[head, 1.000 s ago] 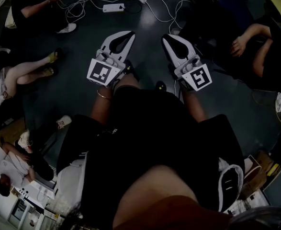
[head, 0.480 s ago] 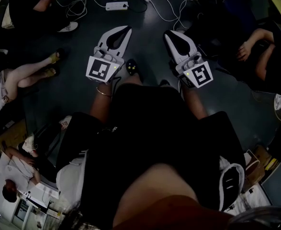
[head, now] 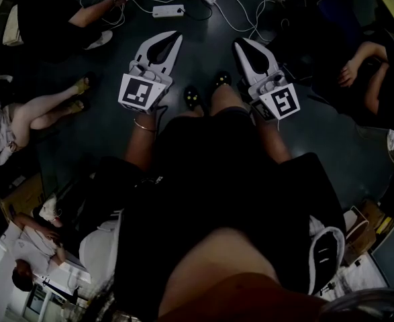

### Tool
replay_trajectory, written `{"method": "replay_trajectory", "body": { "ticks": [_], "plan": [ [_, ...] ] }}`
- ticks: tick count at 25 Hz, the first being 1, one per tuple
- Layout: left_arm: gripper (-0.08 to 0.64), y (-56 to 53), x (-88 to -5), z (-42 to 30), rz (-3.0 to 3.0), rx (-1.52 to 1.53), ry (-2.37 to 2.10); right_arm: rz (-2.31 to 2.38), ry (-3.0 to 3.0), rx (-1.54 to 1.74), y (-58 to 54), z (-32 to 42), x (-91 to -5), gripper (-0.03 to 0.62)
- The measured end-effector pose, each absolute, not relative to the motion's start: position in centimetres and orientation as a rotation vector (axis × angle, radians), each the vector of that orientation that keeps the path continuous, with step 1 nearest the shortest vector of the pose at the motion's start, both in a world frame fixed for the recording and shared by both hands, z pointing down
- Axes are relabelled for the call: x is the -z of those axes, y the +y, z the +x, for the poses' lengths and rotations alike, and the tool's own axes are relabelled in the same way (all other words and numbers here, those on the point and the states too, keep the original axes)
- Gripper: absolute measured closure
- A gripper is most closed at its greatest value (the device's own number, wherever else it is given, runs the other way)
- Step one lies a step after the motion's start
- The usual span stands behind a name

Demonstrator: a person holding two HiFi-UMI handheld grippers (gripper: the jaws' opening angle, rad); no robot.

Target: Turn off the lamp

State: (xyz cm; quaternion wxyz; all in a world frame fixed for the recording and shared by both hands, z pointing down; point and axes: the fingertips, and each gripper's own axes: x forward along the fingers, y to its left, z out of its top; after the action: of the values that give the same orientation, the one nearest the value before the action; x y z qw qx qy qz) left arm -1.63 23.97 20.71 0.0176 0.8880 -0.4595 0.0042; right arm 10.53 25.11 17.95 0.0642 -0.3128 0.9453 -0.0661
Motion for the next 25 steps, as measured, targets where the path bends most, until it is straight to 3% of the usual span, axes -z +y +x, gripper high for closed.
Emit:
{"method": "replay_trajectory", "body": {
  "ticks": [11,18,25],
  "plan": [
    [0.552,23.2,-21.0,-2.7,2.716,-0.040,-1.505,-0.954,2.831,0.230,22.0,11.5,-18.8,0.589],
    [0.552,19.2,-22.3,-8.1,2.640,-0.034,-1.554,-0.891,2.836,0.262,16.1,6.5,-19.7,0.589],
    [0.552,12.4,-22.5,-9.2,2.676,-0.060,-1.521,-0.906,2.824,0.251,10.0,4.7,-20.2,0.589]
  ]
}}
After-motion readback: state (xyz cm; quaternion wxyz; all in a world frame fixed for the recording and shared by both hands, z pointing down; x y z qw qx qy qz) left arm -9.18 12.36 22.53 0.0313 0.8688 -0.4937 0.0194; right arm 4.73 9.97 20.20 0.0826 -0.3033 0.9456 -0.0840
